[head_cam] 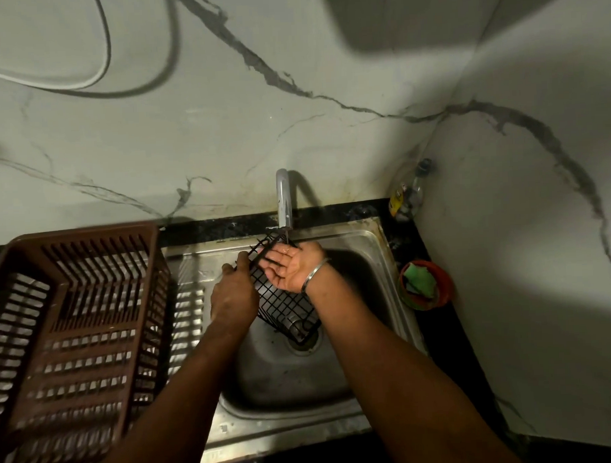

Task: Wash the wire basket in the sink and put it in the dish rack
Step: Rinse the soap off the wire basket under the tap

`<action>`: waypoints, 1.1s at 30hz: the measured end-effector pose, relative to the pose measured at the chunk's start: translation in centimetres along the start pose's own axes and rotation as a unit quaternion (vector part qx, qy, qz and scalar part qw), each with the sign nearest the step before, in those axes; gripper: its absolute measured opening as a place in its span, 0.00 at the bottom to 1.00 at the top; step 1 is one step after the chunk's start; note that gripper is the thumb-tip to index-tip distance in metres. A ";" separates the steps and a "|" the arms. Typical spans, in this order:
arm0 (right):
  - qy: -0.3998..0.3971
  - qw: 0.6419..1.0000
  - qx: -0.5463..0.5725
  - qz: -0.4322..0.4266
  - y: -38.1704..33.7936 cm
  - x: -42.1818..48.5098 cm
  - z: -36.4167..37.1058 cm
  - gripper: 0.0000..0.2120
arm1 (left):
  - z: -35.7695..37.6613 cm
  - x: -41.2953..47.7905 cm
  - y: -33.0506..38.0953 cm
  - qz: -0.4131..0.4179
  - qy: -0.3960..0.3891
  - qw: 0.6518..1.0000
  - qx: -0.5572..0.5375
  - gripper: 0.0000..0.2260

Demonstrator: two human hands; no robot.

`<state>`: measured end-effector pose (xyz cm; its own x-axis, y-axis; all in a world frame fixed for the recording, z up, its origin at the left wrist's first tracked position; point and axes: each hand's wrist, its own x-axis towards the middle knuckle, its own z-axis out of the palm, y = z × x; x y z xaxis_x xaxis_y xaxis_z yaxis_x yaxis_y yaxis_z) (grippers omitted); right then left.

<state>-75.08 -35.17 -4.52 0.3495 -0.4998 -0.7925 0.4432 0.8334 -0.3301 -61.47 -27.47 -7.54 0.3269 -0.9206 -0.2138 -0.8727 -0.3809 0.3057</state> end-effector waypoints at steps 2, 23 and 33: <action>0.020 0.999 0.040 0.012 0.0 0.0 -0.5 0.25 | 0.4 -0.3 -0.4 0.010 0.014 1.000 -0.015 0.35; 0.062 0.994 -0.019 -0.090 2.8 4.1 -2.0 0.16 | 0.0 -2.6 -0.1 0.021 0.008 0.995 -0.094 0.21; 0.043 0.980 -0.192 -0.031 2.2 3.4 -3.4 0.11 | -0.1 -3.0 -0.5 0.009 0.023 0.996 -0.089 0.24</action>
<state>-75.72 -34.21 -9.76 0.2540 -0.5437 -0.7999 0.1126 0.8381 -0.5338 -61.96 -24.52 -6.98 0.3324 -0.9285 -0.1653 -0.8015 -0.3705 0.4694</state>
